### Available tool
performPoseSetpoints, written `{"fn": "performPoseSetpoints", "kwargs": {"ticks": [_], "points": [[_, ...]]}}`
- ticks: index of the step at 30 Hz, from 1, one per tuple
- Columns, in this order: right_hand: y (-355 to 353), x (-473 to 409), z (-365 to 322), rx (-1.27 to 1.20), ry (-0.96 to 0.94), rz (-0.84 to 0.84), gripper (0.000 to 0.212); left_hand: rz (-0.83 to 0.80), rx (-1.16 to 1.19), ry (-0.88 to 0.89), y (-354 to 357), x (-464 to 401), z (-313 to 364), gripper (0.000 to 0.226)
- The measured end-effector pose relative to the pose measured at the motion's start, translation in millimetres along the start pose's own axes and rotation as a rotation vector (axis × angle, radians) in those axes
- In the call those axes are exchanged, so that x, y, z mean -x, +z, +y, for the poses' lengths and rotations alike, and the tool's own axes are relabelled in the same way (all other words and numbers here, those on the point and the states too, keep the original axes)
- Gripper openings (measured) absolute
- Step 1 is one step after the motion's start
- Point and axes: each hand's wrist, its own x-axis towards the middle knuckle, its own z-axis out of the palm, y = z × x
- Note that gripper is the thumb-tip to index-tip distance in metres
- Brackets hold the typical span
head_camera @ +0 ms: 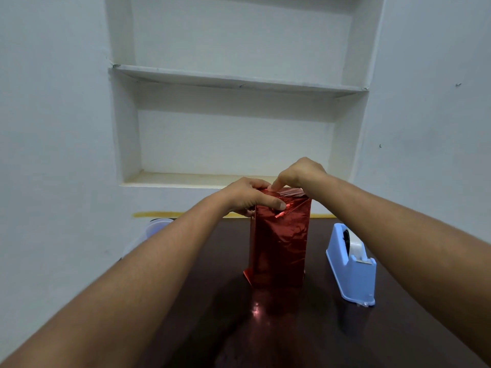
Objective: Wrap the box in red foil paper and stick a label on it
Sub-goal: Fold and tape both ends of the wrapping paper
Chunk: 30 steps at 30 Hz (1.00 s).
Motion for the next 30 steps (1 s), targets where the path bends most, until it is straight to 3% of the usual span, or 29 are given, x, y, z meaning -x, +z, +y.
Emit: {"fn": "performPoseSetpoints", "kwargs": {"ticks": [2, 9, 17, 24, 27, 30], "points": [[0.5, 0.5, 3.4, -0.011, 0.004, 0.014, 0.061, 0.0, 0.002, -0.001, 0.9, -0.6, 0.9, 0.047], [9.8, 8.1, -0.2, -0.016, 0.005, 0.048, 0.03, -0.005, -0.014, -0.004, 2.7, 0.4, 3.7, 0.045], [6.6, 7.5, -1.9, -0.022, 0.038, 0.018, 0.025, -0.01, -0.012, 0.0, 4.2, -0.1, 4.6, 0.045], [11.0, 12.6, -2.2, -0.002, -0.004, 0.06, 0.006, -0.008, -0.006, -0.002, 4.0, -0.3, 3.4, 0.048], [13.5, 14.3, 4.0, 0.003, -0.047, 0.116, 0.021, -0.005, -0.001, 0.0, 3.5, 0.5, 4.0, 0.045], [8.9, 12.1, 10.7, -0.142, -0.077, 0.065, 0.023, 0.012, 0.016, -0.012, 3.8, 1.1, 3.7, 0.047]]}}
